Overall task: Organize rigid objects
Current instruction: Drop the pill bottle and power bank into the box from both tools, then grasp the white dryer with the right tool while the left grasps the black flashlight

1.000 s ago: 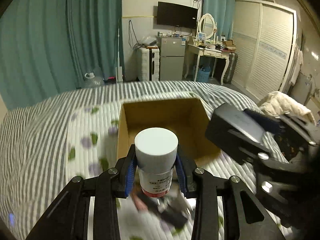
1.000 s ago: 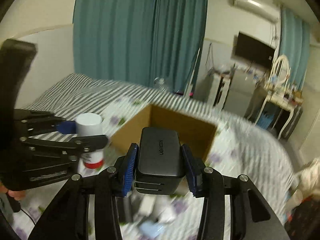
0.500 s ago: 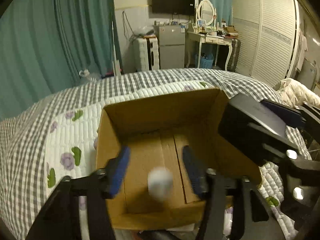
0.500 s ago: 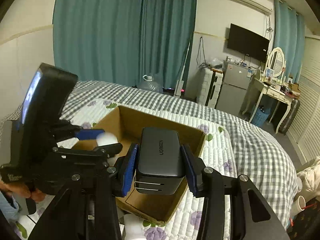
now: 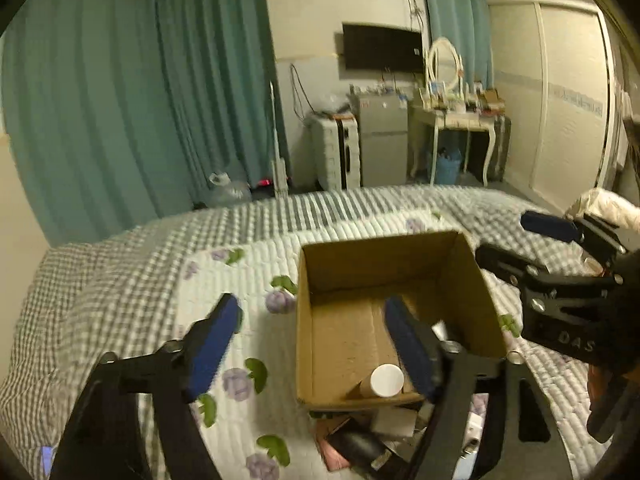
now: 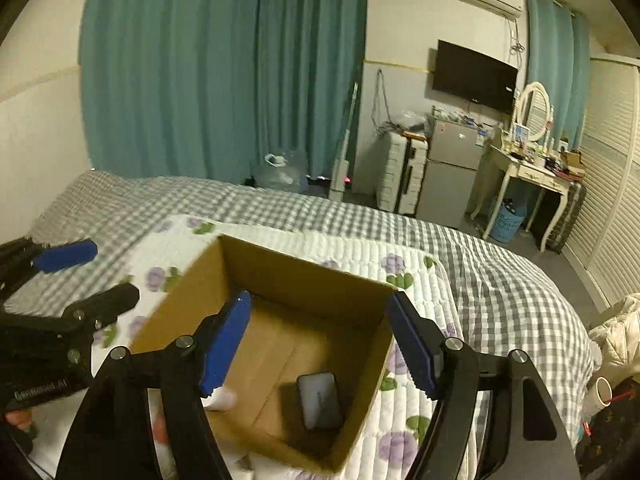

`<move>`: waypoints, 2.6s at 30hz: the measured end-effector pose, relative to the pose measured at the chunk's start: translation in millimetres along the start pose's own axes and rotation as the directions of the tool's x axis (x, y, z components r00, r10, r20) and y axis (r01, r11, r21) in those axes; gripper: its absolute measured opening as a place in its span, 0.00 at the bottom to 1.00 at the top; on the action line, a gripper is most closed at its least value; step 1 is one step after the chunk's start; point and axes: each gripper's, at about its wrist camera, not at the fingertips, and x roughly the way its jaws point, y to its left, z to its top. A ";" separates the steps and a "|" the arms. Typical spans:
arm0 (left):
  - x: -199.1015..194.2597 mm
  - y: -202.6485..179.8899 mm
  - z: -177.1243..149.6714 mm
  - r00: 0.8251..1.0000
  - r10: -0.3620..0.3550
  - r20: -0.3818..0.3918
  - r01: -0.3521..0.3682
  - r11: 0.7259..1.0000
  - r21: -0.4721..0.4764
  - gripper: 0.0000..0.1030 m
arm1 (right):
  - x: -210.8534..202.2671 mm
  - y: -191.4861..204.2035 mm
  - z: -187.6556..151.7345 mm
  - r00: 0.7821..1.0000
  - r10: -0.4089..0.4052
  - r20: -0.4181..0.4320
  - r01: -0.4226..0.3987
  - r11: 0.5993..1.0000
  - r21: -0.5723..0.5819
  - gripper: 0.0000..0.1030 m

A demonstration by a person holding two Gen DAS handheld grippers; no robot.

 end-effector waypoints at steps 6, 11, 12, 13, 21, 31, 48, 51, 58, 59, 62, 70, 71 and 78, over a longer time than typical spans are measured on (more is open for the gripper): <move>-60.0 1.0 -27.2 0.997 -0.040 0.066 0.043 0.998 -0.041 0.95 | -76.7 16.3 -14.5 1.000 0.011 0.025 -0.010 0.998 -0.064 0.88; -61.9 -2.4 -69.7 0.999 -0.036 -0.002 0.035 0.994 -0.106 0.95 | -101.2 28.6 -48.9 1.000 0.016 -0.017 -0.018 0.993 -0.120 0.92; -58.5 -2.9 -77.0 1.000 -0.026 -0.018 0.024 0.993 -0.113 0.95 | -100.0 28.7 -57.9 0.999 0.016 -0.030 -0.020 0.992 -0.128 0.92; -55.6 -4.3 -85.9 0.999 -0.007 -0.033 0.003 0.993 -0.117 0.95 | -98.3 29.7 -66.4 0.999 0.014 -0.043 -0.020 0.990 -0.137 0.92; -8.2 -17.2 -144.3 0.982 0.042 -0.185 -0.066 0.990 -0.126 0.95 | -15.0 31.0 -137.2 0.969 -0.026 -0.244 -0.024 0.980 -0.197 0.92; 44.3 -36.6 -177.5 0.946 0.056 -0.320 -0.084 0.994 -0.074 0.95 | 76.1 23.7 -189.7 0.862 0.024 -0.506 -0.085 0.991 -0.099 0.52; 89.1 -75.6 -178.2 0.913 0.049 -0.404 -0.110 0.986 -0.128 0.77 | -3.9 18.8 -165.0 0.964 -0.004 -0.266 -0.014 0.998 -0.067 0.47; 111.2 -80.9 -183.3 0.888 0.088 -0.452 -0.164 0.978 -0.132 0.77 | -2.1 16.7 -164.1 0.961 0.012 -0.277 -0.027 0.998 -0.052 0.47; 110.3 -91.1 -183.2 0.894 0.074 -0.442 -0.132 0.986 -0.103 0.47 | 7.4 16.8 -165.8 0.955 0.026 -0.297 -0.040 0.998 -0.043 0.47; 106.5 -90.5 -183.2 0.897 0.058 -0.439 -0.113 0.989 -0.100 0.42 | 8.2 16.2 -166.1 0.954 0.027 -0.298 -0.040 0.998 -0.041 0.47; 92.7 -83.4 -183.7 0.901 0.028 -0.432 -0.084 0.990 -0.112 0.28 | 7.0 17.0 -166.4 0.956 0.020 -0.292 -0.035 0.998 -0.045 0.47; 43.6 -50.6 -183.7 0.922 -0.036 -0.385 -0.028 0.987 -0.158 0.19 | -15.9 34.9 -161.5 0.972 0.018 -0.235 -0.041 0.995 -0.093 0.47; 39.8 -47.1 -180.8 0.924 -0.033 -0.380 -0.027 0.988 -0.151 0.19 | -22.1 36.9 -159.2 0.973 0.022 -0.229 -0.043 0.995 -0.088 0.47; 3.1 -30.0 -140.9 0.957 -0.035 -0.288 -0.002 0.992 -0.125 0.19 | -64.2 42.4 -138.2 0.983 0.045 -0.180 -0.055 0.997 -0.053 0.47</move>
